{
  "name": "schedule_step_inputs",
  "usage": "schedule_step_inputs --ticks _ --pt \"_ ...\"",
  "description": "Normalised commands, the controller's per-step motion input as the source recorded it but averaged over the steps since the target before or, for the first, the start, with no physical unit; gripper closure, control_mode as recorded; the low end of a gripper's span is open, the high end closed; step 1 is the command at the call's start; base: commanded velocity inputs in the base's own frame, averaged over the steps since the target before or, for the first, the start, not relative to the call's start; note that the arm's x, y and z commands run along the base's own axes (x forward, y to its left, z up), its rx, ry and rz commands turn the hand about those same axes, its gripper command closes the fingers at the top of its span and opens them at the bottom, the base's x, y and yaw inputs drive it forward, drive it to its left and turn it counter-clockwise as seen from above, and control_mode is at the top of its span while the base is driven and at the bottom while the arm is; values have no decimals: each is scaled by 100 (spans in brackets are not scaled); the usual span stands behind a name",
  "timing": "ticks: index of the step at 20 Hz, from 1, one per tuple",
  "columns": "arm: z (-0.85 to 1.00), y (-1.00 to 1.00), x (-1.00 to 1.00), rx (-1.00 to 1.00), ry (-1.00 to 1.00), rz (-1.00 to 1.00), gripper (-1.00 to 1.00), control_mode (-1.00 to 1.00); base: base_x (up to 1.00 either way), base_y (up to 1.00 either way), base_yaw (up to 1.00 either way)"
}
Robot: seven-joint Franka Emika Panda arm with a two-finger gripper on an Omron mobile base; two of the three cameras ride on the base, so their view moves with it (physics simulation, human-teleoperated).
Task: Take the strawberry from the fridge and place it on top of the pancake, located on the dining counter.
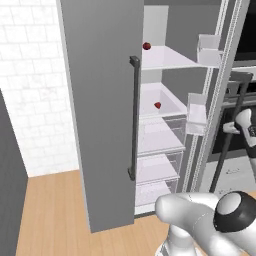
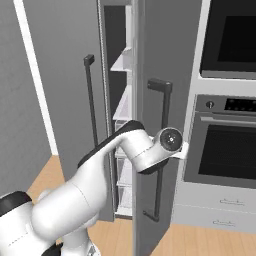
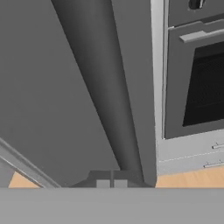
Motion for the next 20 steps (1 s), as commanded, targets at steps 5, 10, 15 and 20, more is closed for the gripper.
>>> schedule_step_inputs --ticks 5,10,15,20 --pt "2 -62 -48 3 6 0 -100 -100 0 0 0" --pt "0 1 -40 1 0 0 -100 -100 0 0 0" --pt "15 45 -38 -18 10 -5 -100 -100 0 0 0" --pt "39 24 -63 -29 7 -11 -100 -100 0 0 0"
